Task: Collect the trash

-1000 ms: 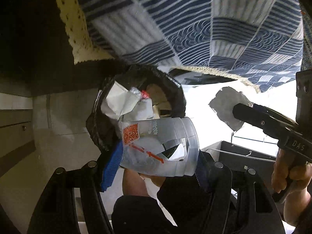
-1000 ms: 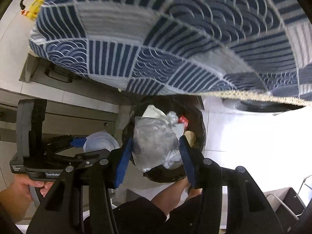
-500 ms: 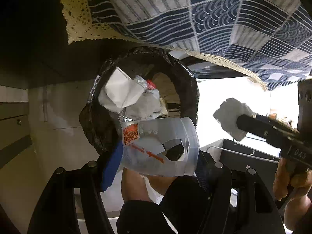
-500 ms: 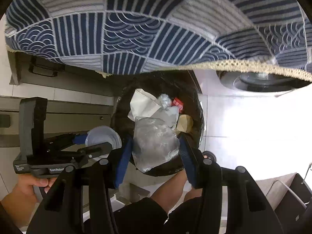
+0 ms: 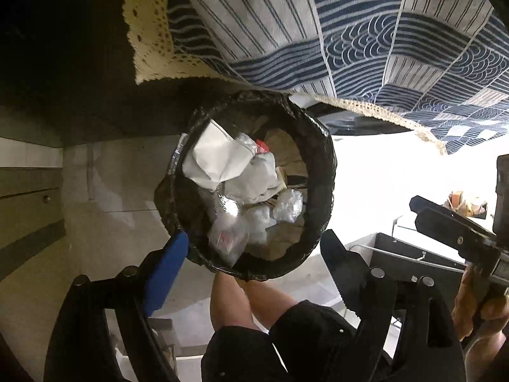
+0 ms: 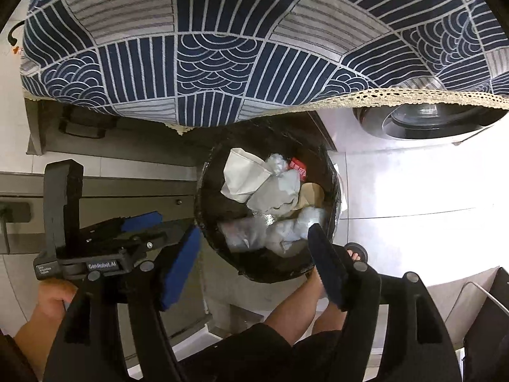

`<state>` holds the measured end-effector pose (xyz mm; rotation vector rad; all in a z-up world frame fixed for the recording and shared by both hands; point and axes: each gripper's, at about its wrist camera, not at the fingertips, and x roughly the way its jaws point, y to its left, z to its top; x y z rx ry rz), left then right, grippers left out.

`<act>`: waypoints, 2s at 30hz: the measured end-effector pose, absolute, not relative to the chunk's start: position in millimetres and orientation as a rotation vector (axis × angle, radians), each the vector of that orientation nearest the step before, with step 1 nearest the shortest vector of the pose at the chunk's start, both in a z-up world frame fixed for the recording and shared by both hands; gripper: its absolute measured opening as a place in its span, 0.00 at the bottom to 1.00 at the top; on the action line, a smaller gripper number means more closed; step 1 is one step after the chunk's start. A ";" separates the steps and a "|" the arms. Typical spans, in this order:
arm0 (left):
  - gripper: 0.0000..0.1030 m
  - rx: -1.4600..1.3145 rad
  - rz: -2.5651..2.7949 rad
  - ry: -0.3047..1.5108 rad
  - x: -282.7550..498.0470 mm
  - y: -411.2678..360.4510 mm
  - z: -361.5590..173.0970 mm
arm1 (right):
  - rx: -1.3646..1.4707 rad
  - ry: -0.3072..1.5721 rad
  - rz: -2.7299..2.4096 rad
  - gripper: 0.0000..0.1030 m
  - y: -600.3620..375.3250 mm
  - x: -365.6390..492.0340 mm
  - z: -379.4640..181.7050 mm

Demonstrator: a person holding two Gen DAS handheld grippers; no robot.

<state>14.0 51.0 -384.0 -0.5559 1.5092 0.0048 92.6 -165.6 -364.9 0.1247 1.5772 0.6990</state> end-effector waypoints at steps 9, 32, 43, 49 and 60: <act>0.80 -0.519 0.074 1.454 6.7 53.2 -333.0 | 0.078 1.546 0.734 0.78 -164.8 81.8 -324.0; 0.93 -0.365 0.082 1.095 3.5 -5.6 -127.0 | 0.022 1.135 0.761 0.95 -233.1 68.1 -118.9; 0.93 -0.283 0.079 0.970 -4.7 -28.1 -53.3 | 0.021 0.927 0.769 0.95 -255.2 71.7 -37.6; 0.93 -0.262 0.097 0.933 -6.9 -32.5 -34.8 | 0.037 0.849 0.745 0.95 -272.2 74.1 -12.5; 0.93 -0.245 0.089 0.859 -11.4 -47.9 2.0 | 0.051 0.771 0.724 0.95 -296.4 76.4 20.2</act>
